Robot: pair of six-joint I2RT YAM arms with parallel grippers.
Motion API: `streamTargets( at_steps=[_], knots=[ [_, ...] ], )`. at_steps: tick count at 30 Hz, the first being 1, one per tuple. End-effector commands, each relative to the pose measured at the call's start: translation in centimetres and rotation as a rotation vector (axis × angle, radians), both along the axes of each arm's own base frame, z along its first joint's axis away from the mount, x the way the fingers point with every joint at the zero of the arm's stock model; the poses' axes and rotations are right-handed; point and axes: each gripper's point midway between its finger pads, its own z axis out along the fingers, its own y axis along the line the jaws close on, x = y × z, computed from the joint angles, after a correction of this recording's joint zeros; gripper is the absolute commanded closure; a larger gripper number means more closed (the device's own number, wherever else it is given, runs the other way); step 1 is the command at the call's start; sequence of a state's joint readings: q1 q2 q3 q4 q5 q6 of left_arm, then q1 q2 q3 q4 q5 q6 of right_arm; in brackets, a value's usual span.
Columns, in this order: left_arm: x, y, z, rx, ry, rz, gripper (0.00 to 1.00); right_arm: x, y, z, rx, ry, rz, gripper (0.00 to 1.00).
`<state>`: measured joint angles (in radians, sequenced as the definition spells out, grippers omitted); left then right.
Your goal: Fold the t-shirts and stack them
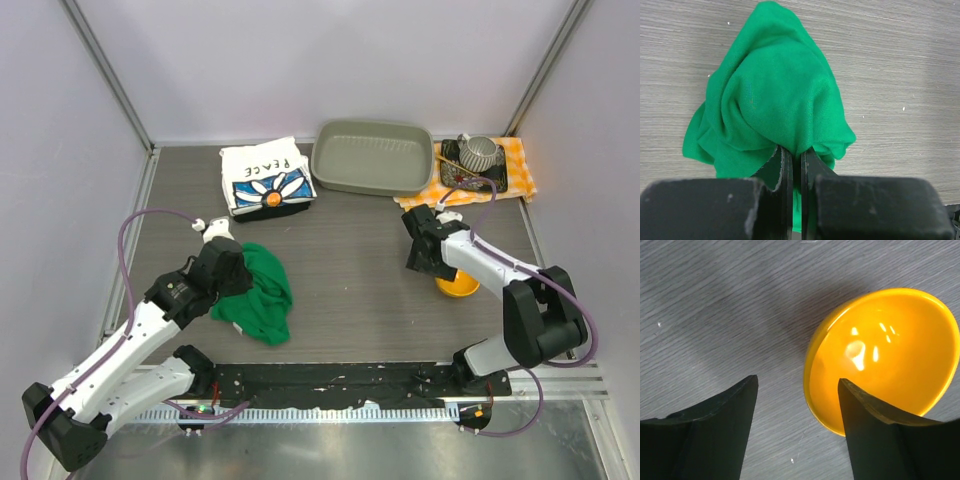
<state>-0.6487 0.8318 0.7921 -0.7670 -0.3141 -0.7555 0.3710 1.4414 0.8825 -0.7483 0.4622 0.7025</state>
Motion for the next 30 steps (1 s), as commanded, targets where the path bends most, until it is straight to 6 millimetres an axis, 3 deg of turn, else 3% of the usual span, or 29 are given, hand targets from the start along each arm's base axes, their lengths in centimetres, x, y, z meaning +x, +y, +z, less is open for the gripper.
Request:
streamTargets(
  at_steps=[1, 2, 7, 8, 9, 12, 16, 19, 22, 24, 26, 27, 28, 30],
  knots=[
    [0.3, 0.1, 0.7, -0.002, -0.03, 0.014, 1.0, 1.5, -0.1, -0.1, -0.018, -0.058, -0.003, 0.36],
    [0.3, 0.1, 0.7, -0.002, -0.028, 0.013, 1.0, 1.5, -0.1, -0.2, -0.025, -0.052, -0.001, 0.51],
    [0.5, 0.0, 0.5, 0.007, -0.022, 0.012, 1.0, 1.7, -0.4, -0.6, -0.05, -0.04, 0.005, 0.8],
    [0.5, 0.1, 0.5, 0.01, -0.02, 0.012, 1.0, 1.8, -0.5, -0.5, -0.059, -0.04, 0.006, 0.93],
    [0.5, 0.0, 0.6, 0.008, -0.022, 0.011, 1.0, 1.9, -0.8, -0.5, -0.077, -0.046, 0.0, 0.99],
    [0.5, 0.0, 0.5, 0.009, -0.02, 0.009, 1.0, 2.5, -1.7, 0.3, -0.135, -0.066, -0.014, 0.99],
    [0.5, 0.1, 0.6, 0.008, -0.025, 0.01, 1.0, 4.9, -2.8, 3.6, -0.211, -0.137, -0.043, 0.99],
    [0.5, 0.2, 0.6, 0.017, -0.023, 0.011, 1.0, 8.6, -3.7, 7.1, -0.157, -0.224, -0.1, 0.99],
    [0.5, 0.0, 0.4, 0.023, -0.011, 0.006, 1.0, 11.4, -5.7, 8.6, -0.107, -0.256, -0.155, 0.99],
    [0.6, 0.0, 0.3, 0.023, -0.01, 0.009, 1.0, 12.7, -6.4, 8.5, -0.098, -0.243, -0.165, 0.99],
    [0.6, 0.0, 0.4, 0.025, -0.013, 0.009, 1.0, 14.3, -7.7, 9.8, -0.095, -0.28, -0.203, 0.99],
    [0.6, 0.1, 0.4, 0.027, -0.012, 0.01, 1.0, 14.9, -8.1, 9.3, -0.095, -0.266, -0.209, 0.99],
    [0.6, 0.1, 0.3, 0.026, -0.012, 0.011, 1.0, 16.0, -8.3, 10.2, -0.081, -0.295, -0.215, 0.99],
    [0.6, 0.2, 0.3, 0.028, -0.012, 0.016, 1.0, 17.2, -8.7, 9.6, -0.072, -0.281, -0.216, 0.99]
  ],
)
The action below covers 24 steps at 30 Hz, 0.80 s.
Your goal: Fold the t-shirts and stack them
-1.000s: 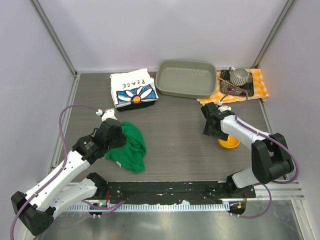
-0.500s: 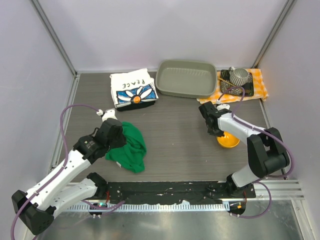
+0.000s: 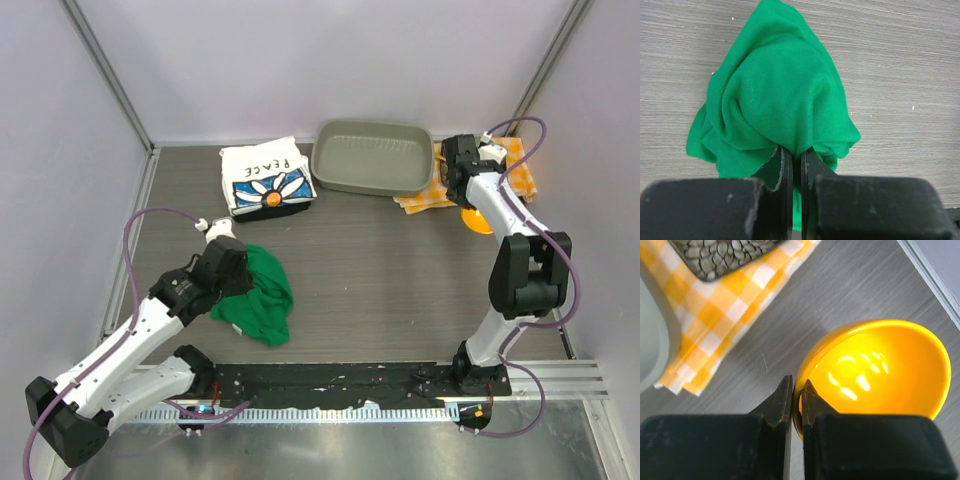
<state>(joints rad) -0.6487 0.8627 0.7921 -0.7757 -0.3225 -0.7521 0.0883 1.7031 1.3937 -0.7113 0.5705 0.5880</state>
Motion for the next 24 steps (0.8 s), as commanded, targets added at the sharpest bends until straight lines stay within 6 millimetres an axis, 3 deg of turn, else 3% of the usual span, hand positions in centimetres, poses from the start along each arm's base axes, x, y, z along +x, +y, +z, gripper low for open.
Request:
streamTargets(
  at_steps=[1, 7, 15, 16, 18, 19, 20, 21, 24],
  knots=[
    [0.6, 0.0, 1.1, -0.005, -0.042, 0.01, 1.0, 3.8, -0.3, 1.8, 0.006, -0.051, 0.024, 0.99],
    [0.6, 0.1, 1.0, 0.0, -0.04, 0.013, 1.0, 8.3, 0.8, 1.9, 0.04, -0.085, 0.097, 0.99],
    [0.5, 0.1, 0.9, 0.003, -0.036, 0.011, 1.0, 12.6, 0.3, 0.7, 0.016, -0.111, 0.099, 0.99],
    [0.6, 0.1, 0.9, 0.006, -0.036, 0.013, 1.0, 13.4, 0.3, 1.3, 0.019, -0.135, 0.097, 0.99],
    [0.6, 0.1, 0.8, 0.012, -0.033, 0.013, 1.0, 14.4, 0.4, 0.1, 0.022, -0.123, 0.1, 0.99],
    [0.6, 0.1, 0.8, 0.012, -0.032, 0.013, 1.0, 15.2, 0.4, 0.8, 0.021, -0.146, 0.102, 0.99],
    [0.7, 0.1, 0.8, 0.013, -0.032, 0.014, 1.0, 15.6, 0.3, -0.3, 0.018, -0.132, 0.096, 0.99],
    [0.7, 0.2, 0.8, 0.016, -0.032, 0.016, 1.0, 16.4, 0.3, 0.5, 0.013, -0.154, 0.101, 0.99],
    [0.7, 0.2, 0.7, 0.02, -0.029, 0.017, 1.0, 17.9, 0.1, 0.1, 0.007, -0.166, 0.106, 0.99]
  ],
)
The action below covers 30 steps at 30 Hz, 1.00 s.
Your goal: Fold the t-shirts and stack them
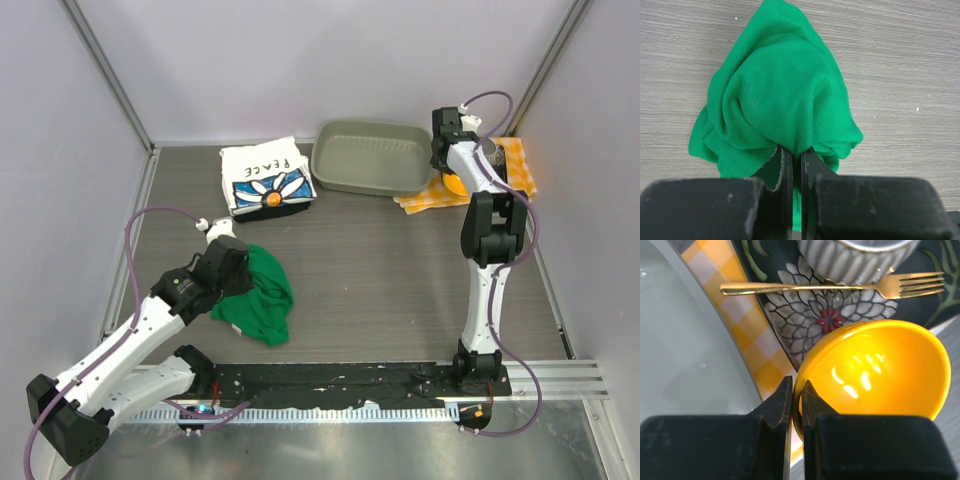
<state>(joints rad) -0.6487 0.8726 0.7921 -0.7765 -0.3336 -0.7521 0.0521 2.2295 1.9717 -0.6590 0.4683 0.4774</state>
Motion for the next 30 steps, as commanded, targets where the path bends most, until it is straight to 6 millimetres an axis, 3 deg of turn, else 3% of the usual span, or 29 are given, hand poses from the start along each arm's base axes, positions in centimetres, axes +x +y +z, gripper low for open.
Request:
streamTargets(
  at_steps=[1, 10, 25, 30],
  knots=[
    [0.6, 0.1, 0.8, 0.011, -0.027, 0.009, 1.0, 3.4, -0.4, 3.5, -0.018, -0.124, 0.006, 0.99],
    [0.9, -0.2, 0.3, 0.026, -0.007, 0.005, 1.0, 6.0, -0.9, 3.4, -0.009, -0.15, 0.019, 0.99],
    [0.9, -0.1, 0.2, 0.034, -0.006, 0.01, 1.0, 6.3, -0.5, 0.9, 0.017, -0.104, 0.051, 0.99],
    [0.9, 0.0, 0.3, 0.034, -0.008, 0.013, 1.0, 6.3, -0.5, 2.0, 0.018, -0.126, 0.05, 0.63]
  ],
)
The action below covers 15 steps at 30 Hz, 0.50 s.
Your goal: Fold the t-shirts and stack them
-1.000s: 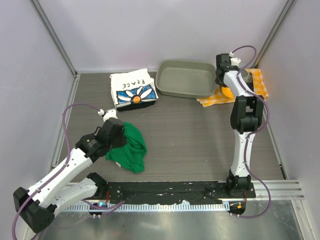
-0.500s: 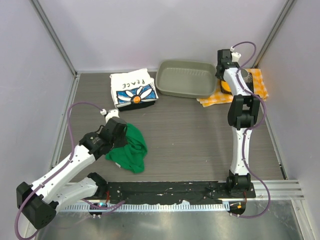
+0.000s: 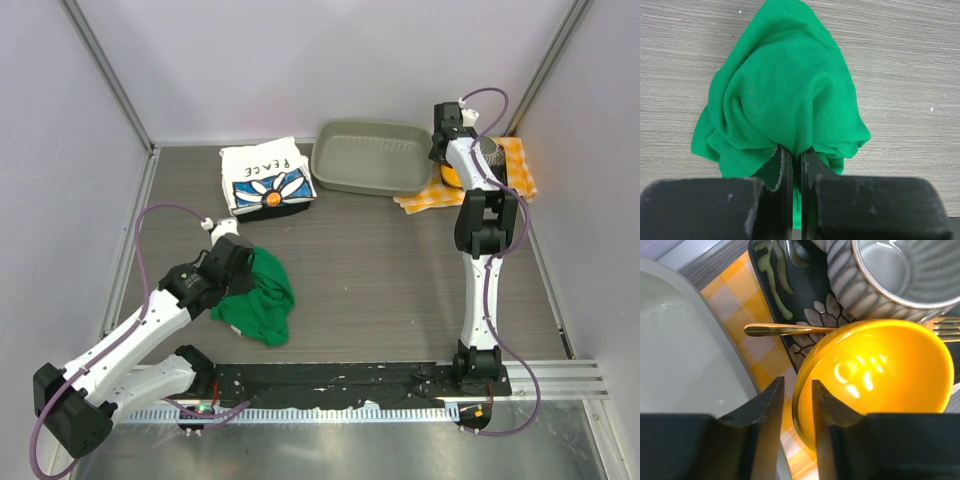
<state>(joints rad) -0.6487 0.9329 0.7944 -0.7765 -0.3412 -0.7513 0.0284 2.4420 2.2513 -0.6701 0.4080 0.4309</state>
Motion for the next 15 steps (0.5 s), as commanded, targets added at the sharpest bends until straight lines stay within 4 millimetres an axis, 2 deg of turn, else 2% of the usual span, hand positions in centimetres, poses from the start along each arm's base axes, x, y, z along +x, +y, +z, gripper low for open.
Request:
streamTargets(
  at_steps=[1, 3, 5, 6, 7, 9, 10, 11, 13, 14, 15],
  knots=[
    [0.6, 0.0, 1.5, -0.005, -0.05, 0.008, 1.0, 1.1, -0.1, 4.1, 0.0, -0.097, 0.001, 0.56],
    [0.6, 0.0, 1.5, -0.007, -0.051, 0.009, 1.0, 1.0, -0.1, 4.7, -0.001, -0.11, 0.002, 0.39],
    [0.6, 0.0, 1.5, -0.007, -0.051, 0.009, 1.0, 1.1, -0.1, 6.6, -0.001, -0.147, 0.002, 0.25],
    [0.6, 0.0, 1.5, -0.007, -0.051, 0.009, 1.0, 1.0, 0.2, 7.1, 0.0, -0.153, 0.009, 0.21],
    [0.6, 0.0, 1.5, -0.007, -0.049, 0.008, 1.0, 0.8, 0.1, 8.7, -0.004, -0.181, 0.006, 0.17],
    [0.6, 0.0, 1.6, -0.009, -0.055, 0.01, 1.0, 0.5, 0.6, 10.3, -0.013, -0.203, 0.013, 0.14],
    [0.7, 0.0, 1.6, -0.008, -0.056, 0.011, 1.0, 0.0, 0.8, 12.7, -0.021, -0.243, 0.011, 0.12],
    [0.7, 0.0, 1.7, -0.01, -0.055, 0.009, 1.0, -0.3, 0.9, 13.8, -0.028, -0.261, 0.008, 0.07],
    [0.8, -0.1, 1.7, -0.011, -0.058, 0.008, 1.0, -1.4, 1.6, 15.7, -0.045, -0.283, 0.008, 0.05],
    [0.8, -0.3, 1.8, -0.019, -0.057, 0.004, 1.0, -2.6, 2.0, 18.7, -0.049, -0.329, 0.01, 0.04],
    [0.9, -0.6, 1.7, -0.022, -0.05, -0.007, 1.0, -3.5, 2.4, 18.9, -0.059, -0.322, 0.008, 0.04]
  ],
)
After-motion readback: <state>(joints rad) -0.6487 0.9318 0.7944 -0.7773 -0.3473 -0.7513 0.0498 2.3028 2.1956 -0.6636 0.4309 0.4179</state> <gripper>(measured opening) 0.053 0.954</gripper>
